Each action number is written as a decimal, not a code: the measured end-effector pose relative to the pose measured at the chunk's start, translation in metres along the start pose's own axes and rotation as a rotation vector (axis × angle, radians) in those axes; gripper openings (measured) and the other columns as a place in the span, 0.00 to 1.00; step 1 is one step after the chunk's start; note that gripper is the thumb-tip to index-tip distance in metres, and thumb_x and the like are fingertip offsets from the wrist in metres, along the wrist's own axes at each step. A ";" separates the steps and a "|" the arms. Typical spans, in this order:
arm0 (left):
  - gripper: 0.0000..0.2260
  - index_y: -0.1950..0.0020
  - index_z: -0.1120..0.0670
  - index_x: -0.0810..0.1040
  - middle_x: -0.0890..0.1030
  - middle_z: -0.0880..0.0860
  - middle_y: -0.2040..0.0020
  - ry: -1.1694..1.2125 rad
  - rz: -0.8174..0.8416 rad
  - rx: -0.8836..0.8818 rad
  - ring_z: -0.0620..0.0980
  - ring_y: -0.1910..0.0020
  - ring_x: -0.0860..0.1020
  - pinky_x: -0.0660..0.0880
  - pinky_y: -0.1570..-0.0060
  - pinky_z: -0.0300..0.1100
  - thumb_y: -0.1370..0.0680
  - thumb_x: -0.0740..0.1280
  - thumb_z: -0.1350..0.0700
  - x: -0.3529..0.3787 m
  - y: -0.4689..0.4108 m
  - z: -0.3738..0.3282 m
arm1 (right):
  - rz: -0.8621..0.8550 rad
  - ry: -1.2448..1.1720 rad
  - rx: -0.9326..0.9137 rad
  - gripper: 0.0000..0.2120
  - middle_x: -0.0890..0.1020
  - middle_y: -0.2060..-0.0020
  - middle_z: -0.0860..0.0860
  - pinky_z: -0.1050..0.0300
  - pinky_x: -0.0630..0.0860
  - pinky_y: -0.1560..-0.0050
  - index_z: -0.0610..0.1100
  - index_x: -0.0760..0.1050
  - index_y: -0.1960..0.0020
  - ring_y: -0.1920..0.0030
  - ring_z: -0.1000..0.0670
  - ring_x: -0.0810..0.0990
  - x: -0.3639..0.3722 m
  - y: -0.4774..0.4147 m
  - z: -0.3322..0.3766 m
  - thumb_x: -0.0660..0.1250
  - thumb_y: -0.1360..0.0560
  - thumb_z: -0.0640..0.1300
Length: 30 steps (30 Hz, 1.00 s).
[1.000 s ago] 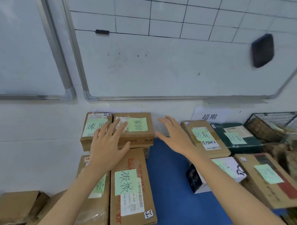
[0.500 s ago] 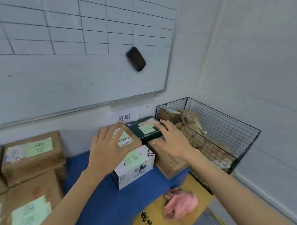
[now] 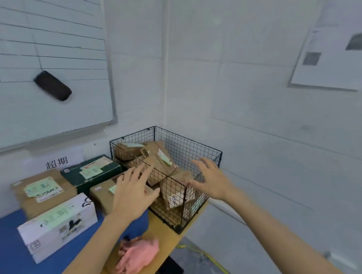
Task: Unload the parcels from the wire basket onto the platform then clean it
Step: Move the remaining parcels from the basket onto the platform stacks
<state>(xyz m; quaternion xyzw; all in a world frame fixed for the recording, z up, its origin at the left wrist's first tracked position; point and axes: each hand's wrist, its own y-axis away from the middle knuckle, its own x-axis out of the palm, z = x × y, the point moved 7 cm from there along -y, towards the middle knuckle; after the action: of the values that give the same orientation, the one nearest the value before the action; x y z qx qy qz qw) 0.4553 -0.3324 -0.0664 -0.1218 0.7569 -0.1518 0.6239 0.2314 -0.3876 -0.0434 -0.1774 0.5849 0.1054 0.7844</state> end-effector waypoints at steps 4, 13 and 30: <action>0.37 0.23 0.44 0.62 0.64 0.48 0.23 0.003 0.003 0.060 0.52 0.25 0.60 0.58 0.29 0.51 0.28 0.45 0.31 0.009 -0.021 -0.045 | -0.027 -0.051 0.031 0.33 0.54 0.21 0.47 0.45 0.56 0.23 0.52 0.54 0.21 0.21 0.45 0.52 -0.011 0.014 -0.040 0.62 0.21 0.59; 0.39 0.22 0.42 0.59 0.60 0.48 0.21 0.003 0.033 0.107 0.52 0.23 0.56 0.55 0.27 0.53 0.31 0.43 0.29 0.039 -0.089 -0.103 | -0.039 -0.099 0.053 0.32 0.56 0.21 0.46 0.47 0.58 0.24 0.51 0.56 0.21 0.21 0.47 0.53 -0.018 -0.009 -0.108 0.64 0.20 0.55; 0.45 0.21 0.41 0.55 0.59 0.48 0.21 -0.091 0.006 -0.186 0.54 0.23 0.59 0.56 0.27 0.54 0.36 0.40 0.25 0.075 -0.264 -0.026 | 0.097 -0.172 -0.228 0.34 0.54 0.21 0.45 0.48 0.56 0.25 0.51 0.54 0.20 0.21 0.47 0.53 0.003 -0.249 -0.139 0.65 0.21 0.53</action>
<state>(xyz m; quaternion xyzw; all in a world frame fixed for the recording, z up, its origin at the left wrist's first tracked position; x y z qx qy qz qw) 0.4145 -0.6029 -0.0289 -0.1836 0.7390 -0.0734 0.6440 0.2030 -0.6712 -0.0428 -0.2272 0.5077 0.2237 0.8003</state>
